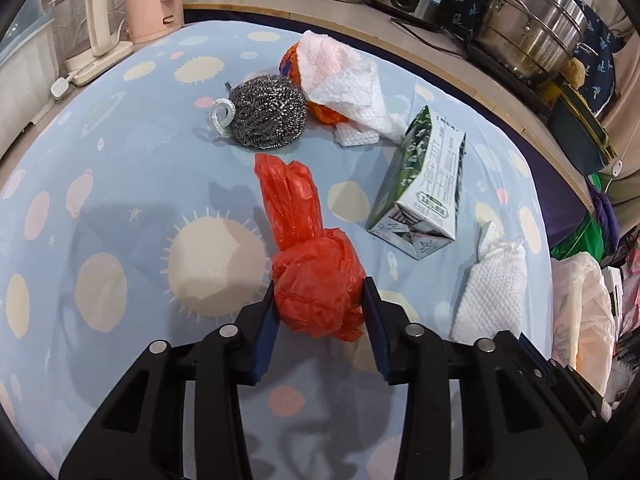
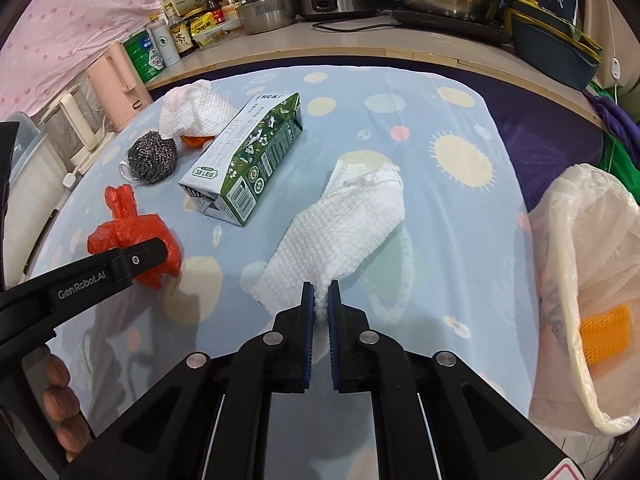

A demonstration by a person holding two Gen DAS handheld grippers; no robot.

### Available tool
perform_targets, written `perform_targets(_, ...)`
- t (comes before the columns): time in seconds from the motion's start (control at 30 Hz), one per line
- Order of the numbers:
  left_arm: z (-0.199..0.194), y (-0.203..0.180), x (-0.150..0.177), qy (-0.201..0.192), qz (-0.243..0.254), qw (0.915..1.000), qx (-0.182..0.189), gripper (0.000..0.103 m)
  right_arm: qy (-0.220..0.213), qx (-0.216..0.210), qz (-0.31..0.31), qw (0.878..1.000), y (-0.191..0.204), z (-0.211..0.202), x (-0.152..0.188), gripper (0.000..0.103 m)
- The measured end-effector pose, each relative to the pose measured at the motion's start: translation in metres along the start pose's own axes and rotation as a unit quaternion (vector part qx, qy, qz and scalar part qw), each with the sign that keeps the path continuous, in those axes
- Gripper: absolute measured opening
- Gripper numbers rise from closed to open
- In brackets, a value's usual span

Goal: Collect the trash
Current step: 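Carry the red bag and paper towel over the bin and open both tools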

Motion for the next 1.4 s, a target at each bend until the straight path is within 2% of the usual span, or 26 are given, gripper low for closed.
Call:
perform_targets(0.2,-0.028,-0.009,0.006,-0.022,0.023,0.9995,-0.005,0.034,-0.027,-0.001,-0.004,1.0,-0.001,-0.036,-0.002,0.006)
perform_targets(0.5,-0.087,-0.028,0.017,-0.053,0.06,0.9968,-0.003,0.034,-0.094,-0.001,-0.023,0.995,0.004,-0.108,-0.02,0.006)
perform_targets(0.67,-0.124,-0.043,0.021,-0.083,0.086,0.9928,-0.002,0.034,-0.132,-0.005,-0.017,0.991,0.001,-0.148,-0.03,0.006)
perform_targets(0.83,-0.161,-0.063,0.024,-0.109,0.105,0.9884,0.015,0.034,-0.17,-0.004,-0.008,0.985,-0.007,-0.19,-0.039,0.006)
perform_targets(1.07,-0.197,-0.094,0.028,-0.138,0.132,0.9811,0.035,0.034,-0.215,0.015,0.004,0.976,-0.028,-0.236,-0.047,0.006)
perform_targets(1.4,-0.225,-0.151,0.04,-0.158,0.18,0.9685,0.067,0.034,-0.25,0.041,0.039,0.967,-0.079,-0.276,-0.045,0.006)
Point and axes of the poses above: each gripper's, at about its wrist camera, not at the fingertips, and z roughly the way its jaws point, y to its left, x to its underside, the point moved 10 cm from there along z, roughly the way its jaws point, and after that the axes turned 10 degrees about -x, right-handed, at the moved point
